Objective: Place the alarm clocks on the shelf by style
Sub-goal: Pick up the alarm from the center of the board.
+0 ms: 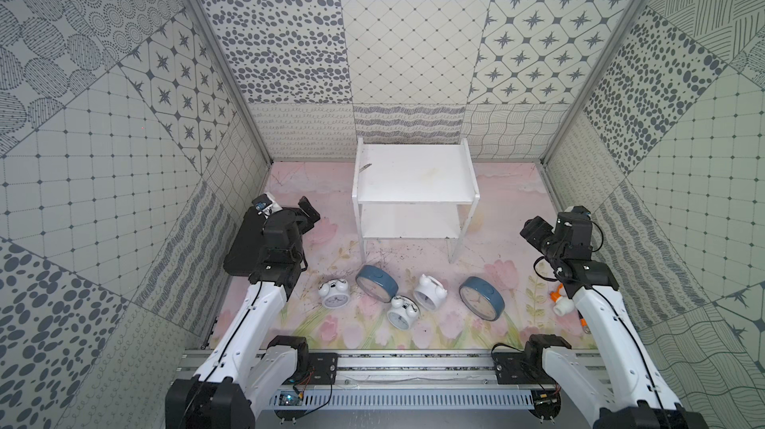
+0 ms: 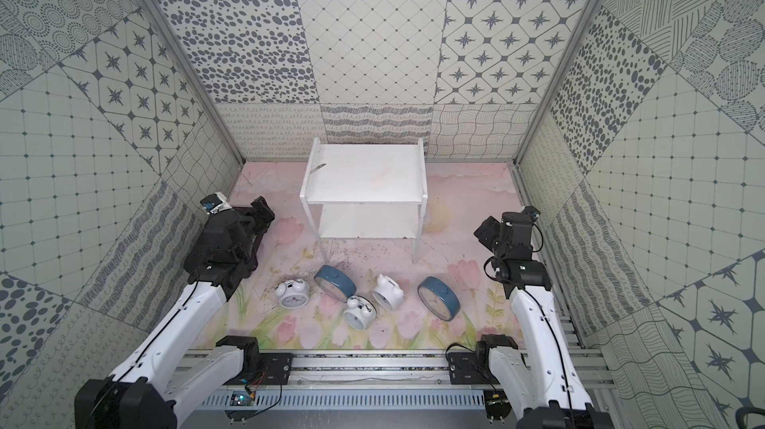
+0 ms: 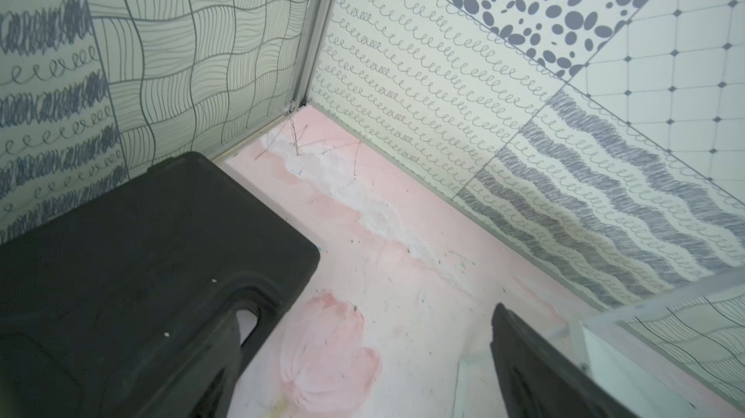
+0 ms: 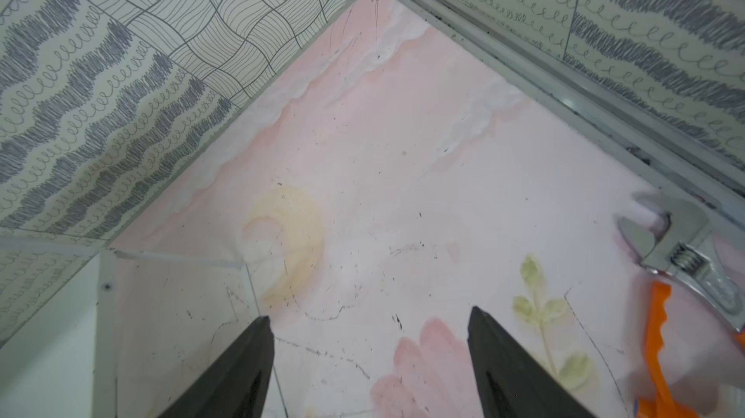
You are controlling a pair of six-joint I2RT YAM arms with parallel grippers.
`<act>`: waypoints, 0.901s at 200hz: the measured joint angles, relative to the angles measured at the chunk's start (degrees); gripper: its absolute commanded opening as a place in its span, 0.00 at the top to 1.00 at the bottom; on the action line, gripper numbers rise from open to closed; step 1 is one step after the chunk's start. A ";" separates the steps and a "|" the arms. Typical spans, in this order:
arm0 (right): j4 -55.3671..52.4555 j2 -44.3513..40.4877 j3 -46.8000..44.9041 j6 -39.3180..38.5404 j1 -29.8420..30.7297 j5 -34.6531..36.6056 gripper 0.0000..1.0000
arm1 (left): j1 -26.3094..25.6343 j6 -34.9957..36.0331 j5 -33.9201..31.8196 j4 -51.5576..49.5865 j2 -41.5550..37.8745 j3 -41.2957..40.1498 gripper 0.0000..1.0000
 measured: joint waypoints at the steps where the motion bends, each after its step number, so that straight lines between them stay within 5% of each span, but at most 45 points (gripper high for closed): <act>1: -0.35 -0.15 0.22 0.24 0.07 -0.07 0.40 | 0.00 0.00 0.00 0.00 0.00 0.00 0.05; 24: -9.22 -4.24 6.08 0.50 6.56 -2.05 0.46 | -5.25 -2.16 0.55 -12.66 -1.73 3.21 0.09; 67: -22.16 -5.88 11.47 3.17 35.36 0.07 0.47 | -17.51 -4.15 -1.05 -34.60 -0.42 10.73 0.14; 104: -27.50 2.49 16.04 5.77 54.84 3.37 0.44 | -23.76 -4.48 0.22 -43.91 0.07 14.25 0.13; 130: -25.44 9.51 16.65 6.10 60.26 3.52 0.46 | -25.38 -5.07 3.37 -45.22 -0.59 14.08 0.12; 180: -17.38 15.54 11.15 3.50 60.72 1.33 0.51 | -25.97 -7.45 8.76 -43.17 -2.43 9.22 0.12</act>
